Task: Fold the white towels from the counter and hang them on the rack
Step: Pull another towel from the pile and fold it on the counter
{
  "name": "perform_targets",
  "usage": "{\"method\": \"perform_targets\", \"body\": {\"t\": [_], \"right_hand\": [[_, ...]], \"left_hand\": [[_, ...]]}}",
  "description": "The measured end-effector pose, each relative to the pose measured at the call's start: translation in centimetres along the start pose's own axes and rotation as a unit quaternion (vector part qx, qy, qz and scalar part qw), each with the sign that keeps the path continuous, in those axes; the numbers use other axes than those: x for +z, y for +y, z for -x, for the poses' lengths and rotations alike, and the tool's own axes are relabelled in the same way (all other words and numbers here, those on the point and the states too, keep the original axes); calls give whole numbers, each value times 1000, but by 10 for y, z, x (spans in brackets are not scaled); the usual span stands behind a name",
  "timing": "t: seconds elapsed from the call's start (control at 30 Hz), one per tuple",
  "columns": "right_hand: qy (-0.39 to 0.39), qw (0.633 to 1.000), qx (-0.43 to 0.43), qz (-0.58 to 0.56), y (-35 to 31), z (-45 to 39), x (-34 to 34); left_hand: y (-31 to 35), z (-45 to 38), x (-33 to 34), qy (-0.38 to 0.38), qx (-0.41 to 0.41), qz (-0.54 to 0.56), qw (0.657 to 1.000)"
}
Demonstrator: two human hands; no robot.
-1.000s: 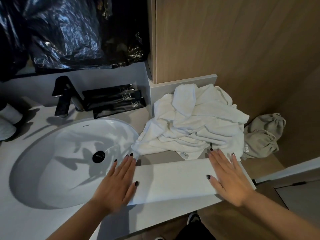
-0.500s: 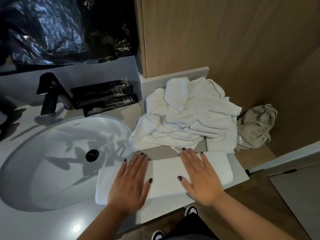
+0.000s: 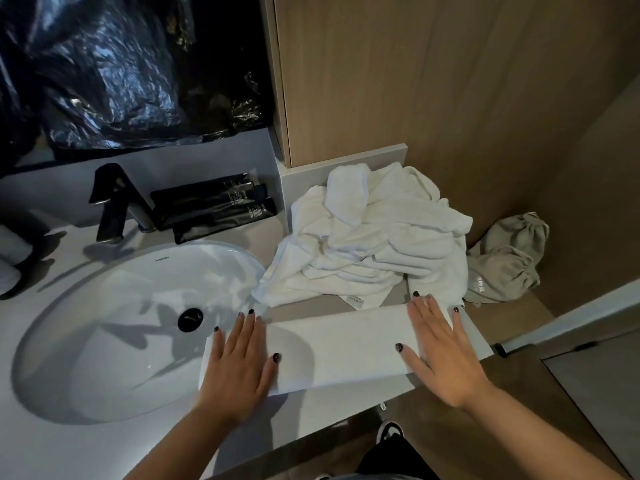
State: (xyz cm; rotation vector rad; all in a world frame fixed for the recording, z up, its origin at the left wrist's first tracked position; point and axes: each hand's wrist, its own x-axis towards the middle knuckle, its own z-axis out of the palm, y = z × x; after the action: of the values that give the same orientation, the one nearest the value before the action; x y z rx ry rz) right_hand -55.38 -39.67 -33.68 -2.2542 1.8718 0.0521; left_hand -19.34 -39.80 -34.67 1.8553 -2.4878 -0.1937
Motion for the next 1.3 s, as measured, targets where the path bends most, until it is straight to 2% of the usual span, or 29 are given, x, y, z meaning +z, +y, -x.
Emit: {"method": "perform_targets", "body": {"t": [0.03, 0.1, 0.13, 0.2, 0.3, 0.4, 0.5, 0.63, 0.7, 0.83, 0.9, 1.07, 1.2, 1.3], "right_hand": [[17, 999, 7, -36, -6, 4, -1], [99, 983, 42, -148, -24, 17, -3], [151, 962, 75, -217, -37, 24, -3], [229, 891, 168, -356, -66, 37, -2], [201, 746, 338, -537, -97, 44, 2], [180, 630, 436, -617, -107, 43, 18], [193, 533, 458, -684, -107, 48, 31], [158, 452, 452, -753, -104, 59, 29], [129, 450, 428, -773, -99, 67, 23], [117, 489, 378, -777, -78, 87, 9], [122, 516, 340, -777, -65, 96, -3], [134, 603, 230, -752, -20, 119, -50], [162, 645, 154, -731, 32, 141, -101], [172, 668, 109, -716, 77, 163, -142]], "left_hand": [[5, -6, -5, -2, 28, 15, 999], [20, -23, -14, -17, 77, 60, 995], [32, -32, -19, -27, 89, 88, 992], [56, -48, -23, -16, 95, 126, 987], [75, -63, -26, -90, 60, 130, 986], [82, -62, -26, -114, 14, 168, 979], [96, -51, -26, -170, -27, 216, 961], [119, -34, -23, -184, -66, 265, 944], [134, -25, -20, -177, -64, 280, 941], [156, -8, -13, -130, -42, 324, 936], [166, -2, -14, -131, -53, 375, 916], [211, 4, -36, -125, -57, 522, 842], [269, -8, -67, -109, -14, 643, 758], [325, -16, -93, -79, 79, 633, 766]]}}
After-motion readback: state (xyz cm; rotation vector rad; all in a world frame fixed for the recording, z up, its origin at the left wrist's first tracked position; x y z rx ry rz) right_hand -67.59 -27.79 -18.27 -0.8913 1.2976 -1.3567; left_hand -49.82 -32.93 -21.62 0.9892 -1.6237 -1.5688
